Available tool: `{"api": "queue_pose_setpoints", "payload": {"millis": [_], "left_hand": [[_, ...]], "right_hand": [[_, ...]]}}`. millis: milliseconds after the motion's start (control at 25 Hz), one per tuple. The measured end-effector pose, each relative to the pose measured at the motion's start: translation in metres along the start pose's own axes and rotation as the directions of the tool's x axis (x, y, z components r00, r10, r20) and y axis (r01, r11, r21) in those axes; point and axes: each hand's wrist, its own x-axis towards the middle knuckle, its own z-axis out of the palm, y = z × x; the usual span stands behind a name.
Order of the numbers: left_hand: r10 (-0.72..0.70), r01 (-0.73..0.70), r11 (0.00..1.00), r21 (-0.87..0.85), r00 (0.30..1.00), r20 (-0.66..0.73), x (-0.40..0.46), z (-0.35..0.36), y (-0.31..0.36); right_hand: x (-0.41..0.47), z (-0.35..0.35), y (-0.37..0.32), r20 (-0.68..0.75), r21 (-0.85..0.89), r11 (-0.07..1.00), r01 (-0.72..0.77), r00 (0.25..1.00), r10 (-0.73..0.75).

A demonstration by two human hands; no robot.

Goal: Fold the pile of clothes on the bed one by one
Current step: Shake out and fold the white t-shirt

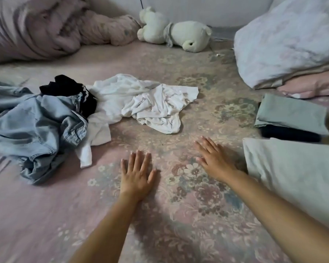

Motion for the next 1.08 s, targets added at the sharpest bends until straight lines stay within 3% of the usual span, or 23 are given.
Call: {"api": "queue_pose_setpoints", "payload": {"millis": [240, 400, 480, 560, 760, 920, 1000, 1080], "left_hand": [[0.022, -0.026, 1.000, -0.013, 0.971, -0.238, 0.014, 0.023, -0.004], [0.051, -0.050, 0.999, 0.008, 0.964, -0.260, 0.017, 0.031, -0.006], [0.048, -0.048, 0.999, 0.005, 0.970, -0.240, 0.017, 0.027, -0.006], [0.042, -0.044, 0.999, -0.005, 0.978, -0.206, 0.014, 0.022, -0.005], [0.038, -0.063, 0.991, -0.118, 0.978, -0.205, 0.002, 0.002, 0.000], [0.101, -0.215, 0.949, -0.228, 0.898, -0.428, -0.003, -0.020, 0.018], [0.122, -0.267, 0.915, -0.303, 0.898, -0.423, -0.002, -0.031, 0.040], [0.233, -0.338, 0.902, -0.270, 0.905, -0.356, 0.000, -0.029, 0.066]], "right_hand": [[0.138, 0.013, -0.047, 0.148, -0.018, 0.998, 0.067, 0.987, -0.063], [0.136, 0.000, -0.046, -0.070, -0.028, 0.996, 0.087, 0.994, -0.088], [0.115, 0.002, -0.038, -0.132, 0.020, 0.990, 0.140, 0.982, -0.137], [0.085, 0.005, -0.026, -0.242, -0.010, 0.959, 0.284, 0.930, -0.278], [-0.046, 0.009, -0.007, -0.131, -0.159, 0.852, 0.499, 0.845, -0.519], [-0.135, 0.014, 0.025, -0.161, -0.102, 0.849, 0.518, 0.834, -0.528], [-0.156, 0.015, 0.027, -0.169, -0.073, 0.843, 0.533, 0.827, -0.537], [-0.159, 0.017, 0.020, -0.155, -0.023, 0.845, 0.534, 0.833, -0.531]]}}
